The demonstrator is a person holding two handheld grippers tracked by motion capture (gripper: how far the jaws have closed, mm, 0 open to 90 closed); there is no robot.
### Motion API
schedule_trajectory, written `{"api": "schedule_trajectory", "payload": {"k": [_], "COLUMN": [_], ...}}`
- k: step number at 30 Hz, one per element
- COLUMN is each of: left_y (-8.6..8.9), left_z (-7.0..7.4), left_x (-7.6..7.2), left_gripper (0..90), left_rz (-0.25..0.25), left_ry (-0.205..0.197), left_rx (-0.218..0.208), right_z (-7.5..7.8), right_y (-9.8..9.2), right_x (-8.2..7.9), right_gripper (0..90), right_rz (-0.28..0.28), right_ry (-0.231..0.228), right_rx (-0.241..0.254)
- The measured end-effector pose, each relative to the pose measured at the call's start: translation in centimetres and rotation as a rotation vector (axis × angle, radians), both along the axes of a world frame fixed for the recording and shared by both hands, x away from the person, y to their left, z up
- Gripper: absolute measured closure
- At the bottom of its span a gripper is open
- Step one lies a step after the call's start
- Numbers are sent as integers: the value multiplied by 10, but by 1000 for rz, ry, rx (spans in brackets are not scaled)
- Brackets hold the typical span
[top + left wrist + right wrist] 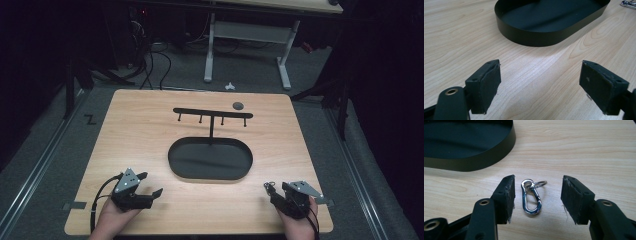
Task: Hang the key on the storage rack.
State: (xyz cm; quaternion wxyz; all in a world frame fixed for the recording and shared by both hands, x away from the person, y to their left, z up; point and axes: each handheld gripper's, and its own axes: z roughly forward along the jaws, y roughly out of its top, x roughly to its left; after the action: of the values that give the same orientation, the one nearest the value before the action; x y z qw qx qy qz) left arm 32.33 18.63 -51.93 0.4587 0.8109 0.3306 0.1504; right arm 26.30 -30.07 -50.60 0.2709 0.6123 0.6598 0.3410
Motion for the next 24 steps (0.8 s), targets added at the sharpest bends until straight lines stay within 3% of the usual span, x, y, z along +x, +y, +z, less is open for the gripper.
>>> {"api": "schedule_trajectory", "payload": {"k": [24], "left_y": [-4], "left_z": [-1], "left_x": [1], "left_gripper": [179], "left_rz": [-20], "left_ry": [10], "left_rx": [6], "right_z": [-1], "right_y": [-2], "right_x": [-1], "right_gripper": [445], "right_rz": [3], "right_ry": [5], "right_rx": [5]}}
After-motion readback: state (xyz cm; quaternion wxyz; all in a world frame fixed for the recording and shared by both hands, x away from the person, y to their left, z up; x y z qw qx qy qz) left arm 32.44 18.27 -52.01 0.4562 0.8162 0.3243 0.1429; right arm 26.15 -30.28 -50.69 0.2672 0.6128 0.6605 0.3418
